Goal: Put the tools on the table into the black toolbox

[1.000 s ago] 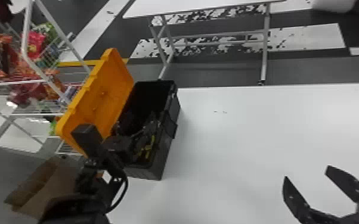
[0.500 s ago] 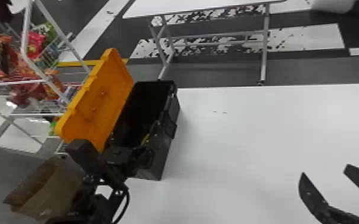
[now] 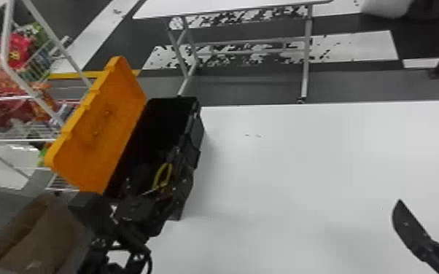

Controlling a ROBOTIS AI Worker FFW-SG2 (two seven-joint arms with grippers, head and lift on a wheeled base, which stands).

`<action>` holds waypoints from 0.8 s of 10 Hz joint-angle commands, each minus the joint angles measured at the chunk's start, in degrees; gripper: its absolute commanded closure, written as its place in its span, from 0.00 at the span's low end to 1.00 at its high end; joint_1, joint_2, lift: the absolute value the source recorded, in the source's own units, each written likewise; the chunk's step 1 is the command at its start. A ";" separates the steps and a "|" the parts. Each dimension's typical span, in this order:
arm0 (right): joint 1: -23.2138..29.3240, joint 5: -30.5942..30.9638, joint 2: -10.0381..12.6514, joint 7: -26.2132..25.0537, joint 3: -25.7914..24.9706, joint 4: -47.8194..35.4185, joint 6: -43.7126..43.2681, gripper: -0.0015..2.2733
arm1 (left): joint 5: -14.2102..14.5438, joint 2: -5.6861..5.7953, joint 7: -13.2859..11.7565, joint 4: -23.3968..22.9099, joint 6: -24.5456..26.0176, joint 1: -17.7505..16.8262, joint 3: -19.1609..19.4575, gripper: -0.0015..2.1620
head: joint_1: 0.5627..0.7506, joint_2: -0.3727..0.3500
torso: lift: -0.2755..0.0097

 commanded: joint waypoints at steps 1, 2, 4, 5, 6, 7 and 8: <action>0.00 -2.64 0.16 0.86 -4.36 0.38 -0.02 0.10 | -1.34 0.09 1.23 0.67 -2.73 0.70 -1.36 0.02 | 0.70 0.84 | 0.70; -0.18 -4.05 0.16 1.48 -7.17 0.73 0.16 0.10 | -2.75 0.18 2.72 1.90 -5.72 0.97 -3.03 0.02 | 0.70 0.78 | 0.70; -0.53 -5.89 0.16 2.62 -11.92 1.00 1.39 0.10 | -4.94 0.44 5.09 6.29 -16.09 0.70 -7.07 0.02 | 0.70 0.65 | 0.70; -0.62 -6.69 0.16 3.15 -13.85 0.91 2.44 0.10 | -5.30 0.62 5.53 7.08 -16.80 0.79 -8.04 0.02 | 0.70 0.58 | 0.70; -0.79 -7.12 0.16 3.85 -15.79 0.91 4.02 0.10 | -5.56 0.79 5.62 7.44 -18.03 0.97 -8.66 0.02 | 0.70 0.52 | 0.70; -1.23 -7.56 0.16 4.12 -17.54 1.00 5.25 0.10 | -5.56 0.79 5.62 7.79 -18.38 1.06 -8.92 0.02 | 0.70 0.46 | 0.70; -1.93 -7.74 0.16 4.56 -19.13 1.44 6.84 0.10 | -5.56 0.97 5.62 8.05 -18.38 1.06 -9.01 0.02 | 0.70 0.44 | 0.70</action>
